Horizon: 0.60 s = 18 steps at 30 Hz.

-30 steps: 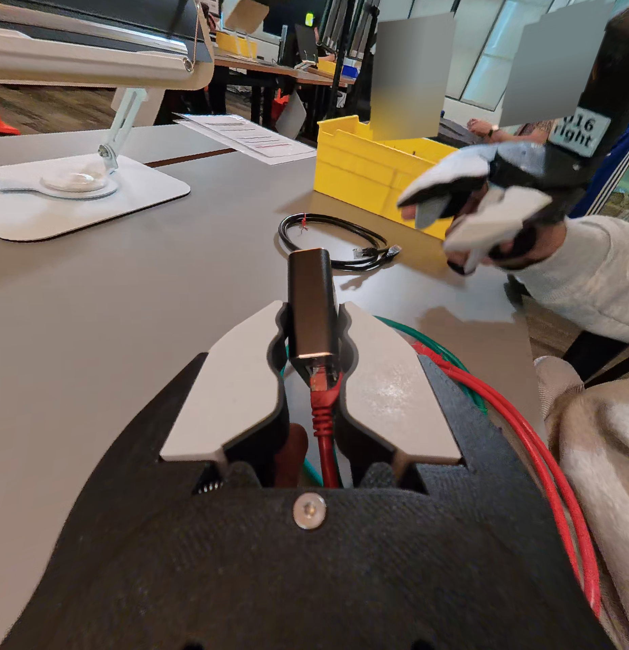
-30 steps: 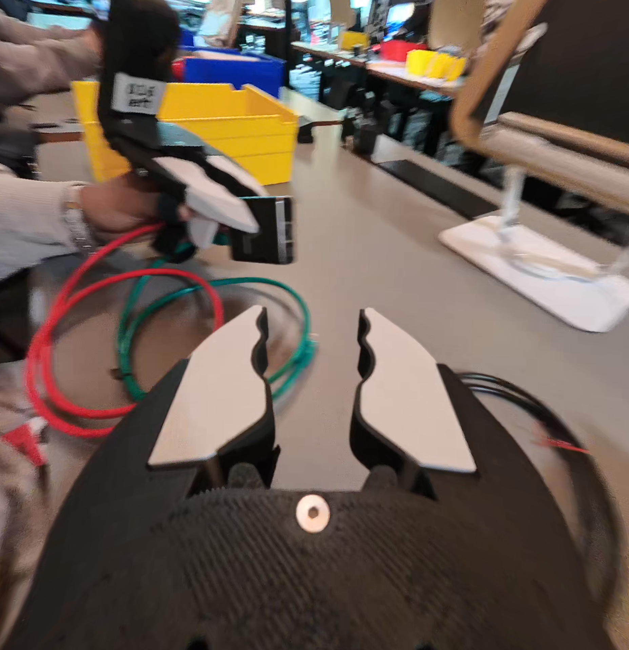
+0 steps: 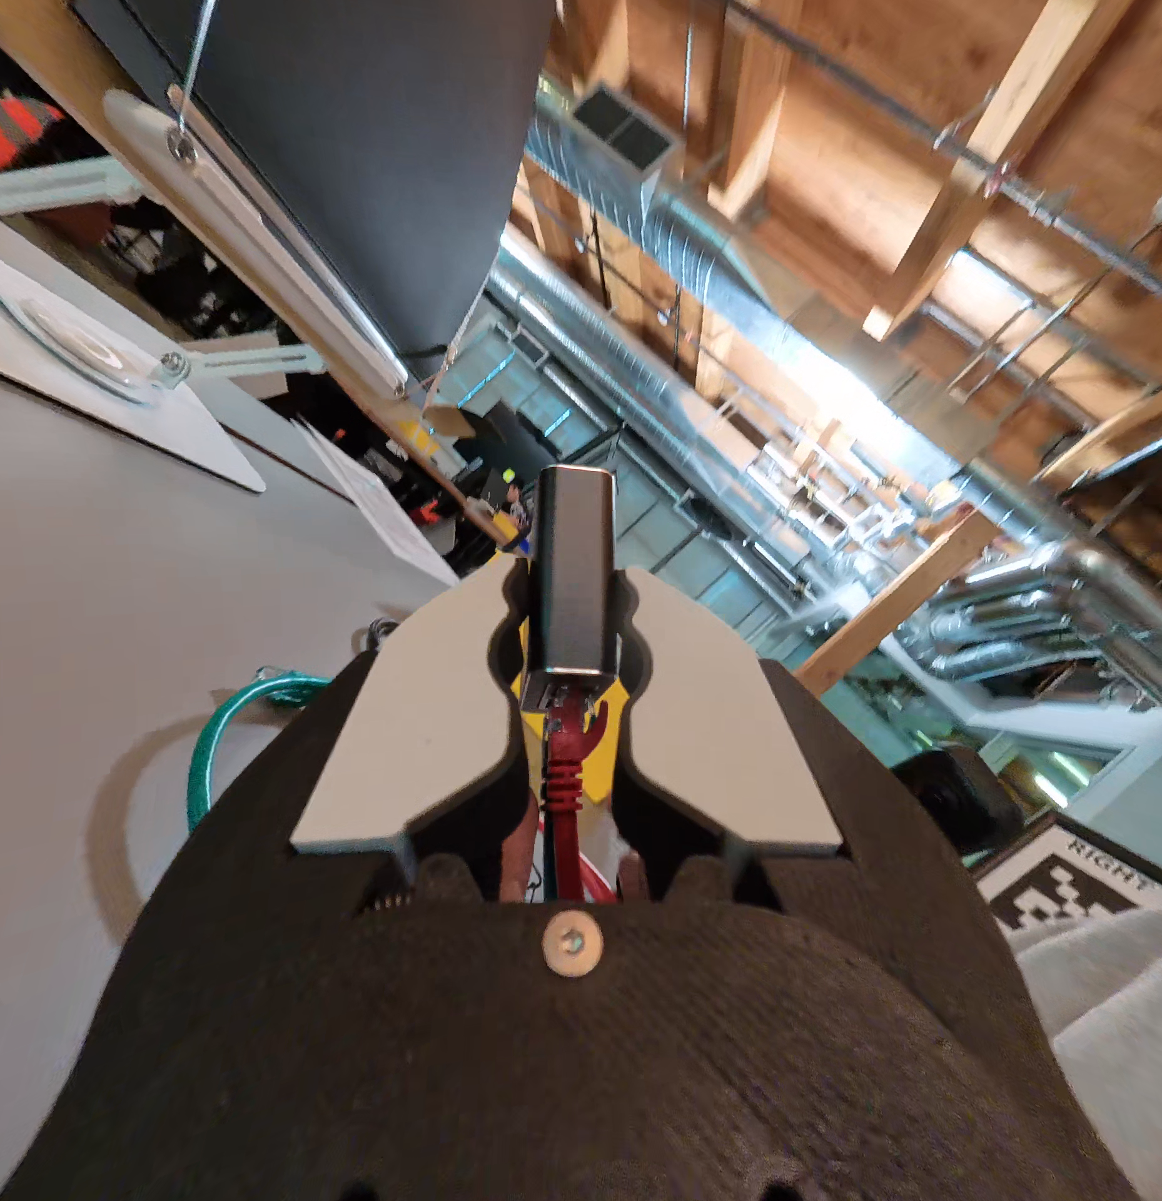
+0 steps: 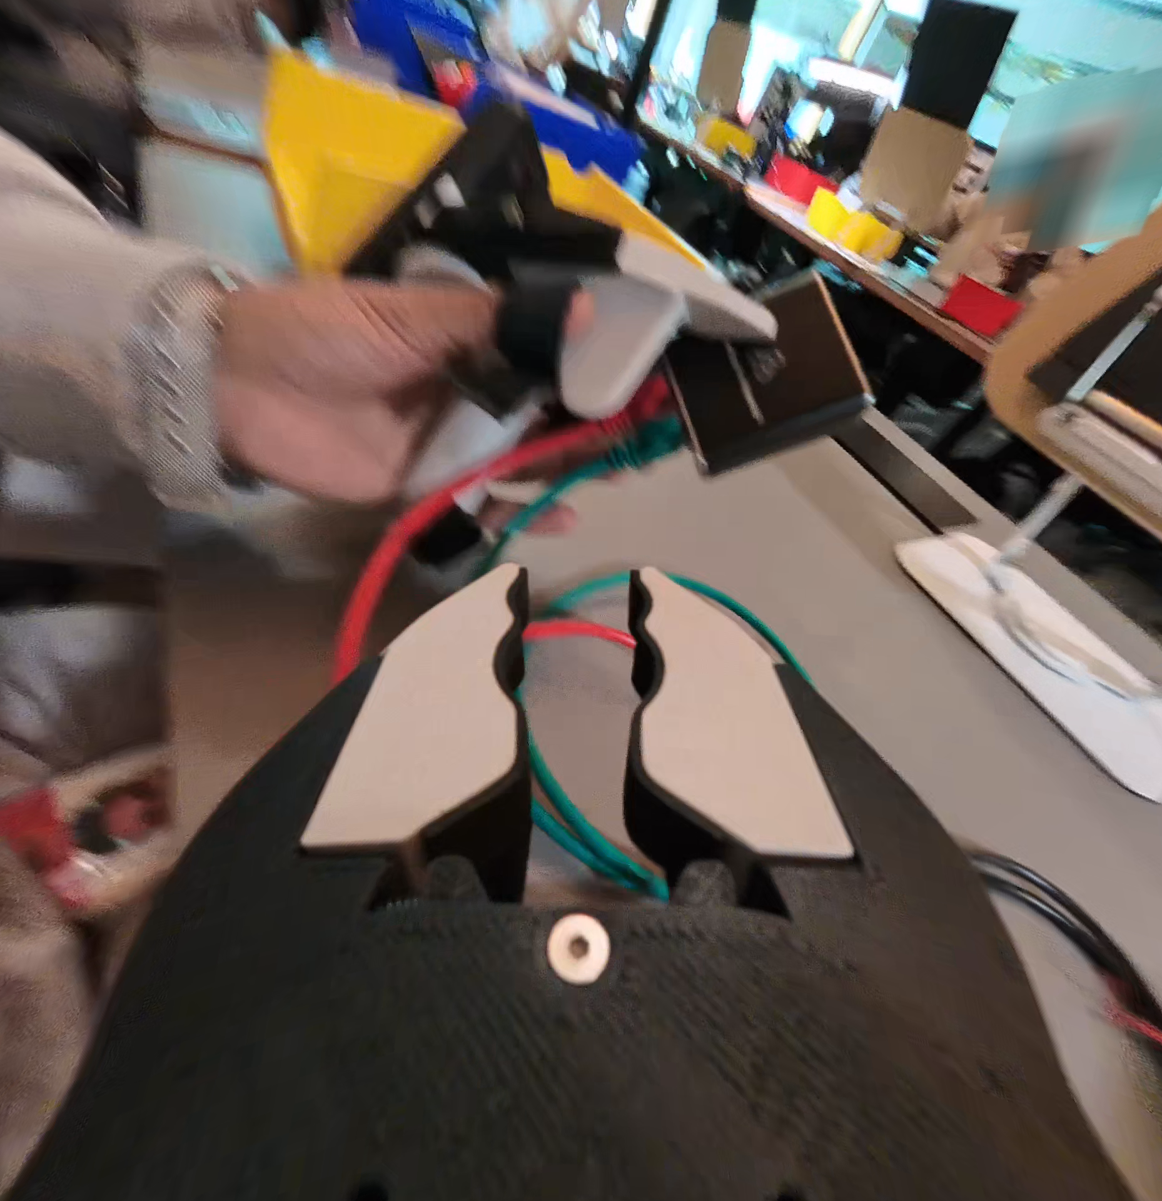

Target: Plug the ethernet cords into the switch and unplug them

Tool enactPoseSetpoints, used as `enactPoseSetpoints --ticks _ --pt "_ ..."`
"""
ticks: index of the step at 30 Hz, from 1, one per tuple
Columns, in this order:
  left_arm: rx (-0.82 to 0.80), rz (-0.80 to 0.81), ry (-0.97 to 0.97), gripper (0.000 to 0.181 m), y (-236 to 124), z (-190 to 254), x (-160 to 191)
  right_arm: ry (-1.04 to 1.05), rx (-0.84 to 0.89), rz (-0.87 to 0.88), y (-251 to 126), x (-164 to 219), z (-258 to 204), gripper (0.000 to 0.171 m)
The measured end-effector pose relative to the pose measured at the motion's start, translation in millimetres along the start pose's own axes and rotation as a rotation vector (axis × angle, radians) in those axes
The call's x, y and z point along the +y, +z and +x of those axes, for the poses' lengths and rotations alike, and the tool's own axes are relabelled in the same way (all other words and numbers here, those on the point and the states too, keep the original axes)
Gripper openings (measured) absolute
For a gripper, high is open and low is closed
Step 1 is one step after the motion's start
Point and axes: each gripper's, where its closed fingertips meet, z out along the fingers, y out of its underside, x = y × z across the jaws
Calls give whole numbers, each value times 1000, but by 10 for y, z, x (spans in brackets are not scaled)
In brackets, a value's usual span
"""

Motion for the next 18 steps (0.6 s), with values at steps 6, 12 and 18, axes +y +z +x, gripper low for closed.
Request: enactPoseSetpoints --ticks 6,12,18 --pt "2 113 73 23 13 191 22 99 -124 -88 189 66 -434 55" --pt "43 76 81 31 45 252 101 -78 -166 -275 201 456 -444 13" --pt "115 -146 107 98 116 227 151 -475 -88 -269 16 584 -163 10"
